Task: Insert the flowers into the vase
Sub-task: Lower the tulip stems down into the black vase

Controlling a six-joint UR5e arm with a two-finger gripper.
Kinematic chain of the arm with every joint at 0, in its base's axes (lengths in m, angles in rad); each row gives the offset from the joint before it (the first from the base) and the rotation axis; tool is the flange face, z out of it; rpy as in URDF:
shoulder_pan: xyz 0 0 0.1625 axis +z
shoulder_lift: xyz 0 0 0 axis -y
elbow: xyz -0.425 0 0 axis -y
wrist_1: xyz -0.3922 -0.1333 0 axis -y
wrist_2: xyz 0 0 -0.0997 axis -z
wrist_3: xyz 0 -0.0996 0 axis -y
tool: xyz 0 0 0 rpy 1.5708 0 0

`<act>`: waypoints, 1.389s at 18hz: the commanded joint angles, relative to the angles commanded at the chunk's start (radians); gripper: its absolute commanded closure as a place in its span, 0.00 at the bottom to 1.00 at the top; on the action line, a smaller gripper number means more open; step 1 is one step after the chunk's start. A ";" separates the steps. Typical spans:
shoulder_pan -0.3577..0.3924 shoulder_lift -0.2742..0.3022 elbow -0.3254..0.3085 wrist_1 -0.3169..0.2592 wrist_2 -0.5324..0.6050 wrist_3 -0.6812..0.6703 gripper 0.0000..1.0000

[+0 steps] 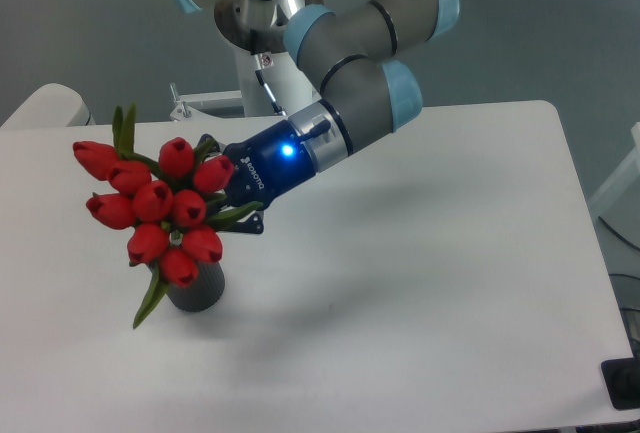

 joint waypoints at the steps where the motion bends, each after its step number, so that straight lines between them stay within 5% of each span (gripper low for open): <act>1: 0.000 0.000 -0.006 0.000 0.000 0.009 0.95; 17: -0.005 -0.021 -0.121 0.000 0.003 0.273 0.87; 25: -0.018 -0.052 -0.121 0.000 0.005 0.296 0.72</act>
